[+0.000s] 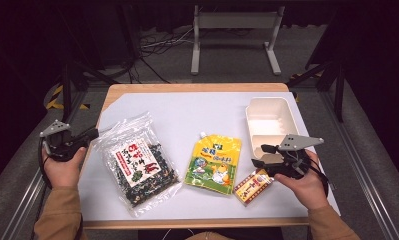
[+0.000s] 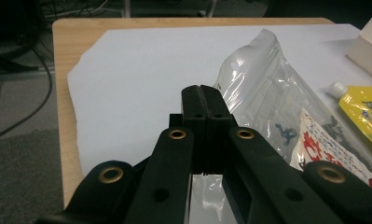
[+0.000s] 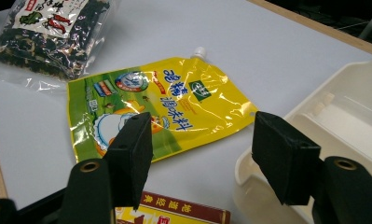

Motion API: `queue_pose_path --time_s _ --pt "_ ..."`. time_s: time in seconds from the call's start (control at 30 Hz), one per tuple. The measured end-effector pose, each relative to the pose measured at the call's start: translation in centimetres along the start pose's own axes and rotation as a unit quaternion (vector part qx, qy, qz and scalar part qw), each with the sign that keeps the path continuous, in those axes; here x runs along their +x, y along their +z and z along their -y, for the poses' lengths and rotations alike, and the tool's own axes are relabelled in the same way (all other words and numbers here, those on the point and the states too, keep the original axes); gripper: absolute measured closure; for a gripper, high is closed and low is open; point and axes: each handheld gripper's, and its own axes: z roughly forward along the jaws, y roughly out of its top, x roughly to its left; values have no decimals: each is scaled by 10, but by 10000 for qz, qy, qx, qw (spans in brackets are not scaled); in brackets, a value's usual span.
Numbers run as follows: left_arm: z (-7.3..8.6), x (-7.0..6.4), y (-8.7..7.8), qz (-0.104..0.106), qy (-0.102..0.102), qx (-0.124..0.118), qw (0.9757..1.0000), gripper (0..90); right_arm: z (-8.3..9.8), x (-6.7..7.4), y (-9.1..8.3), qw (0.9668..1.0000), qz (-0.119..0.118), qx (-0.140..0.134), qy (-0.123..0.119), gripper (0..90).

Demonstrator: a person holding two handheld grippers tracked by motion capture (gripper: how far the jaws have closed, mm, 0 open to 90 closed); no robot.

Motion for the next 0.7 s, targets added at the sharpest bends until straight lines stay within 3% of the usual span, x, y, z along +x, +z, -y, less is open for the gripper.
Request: queue_pose_path --time_s 0.37,0.7 --pt "-10 -20 -29 136 241 -355 9990 900 -11 7 8 9997 -163 -5 -154 387" --pt "-19 -43 -58 402 549 -733 9950 900 -28 22 22 9980 -475 8 -427 389"
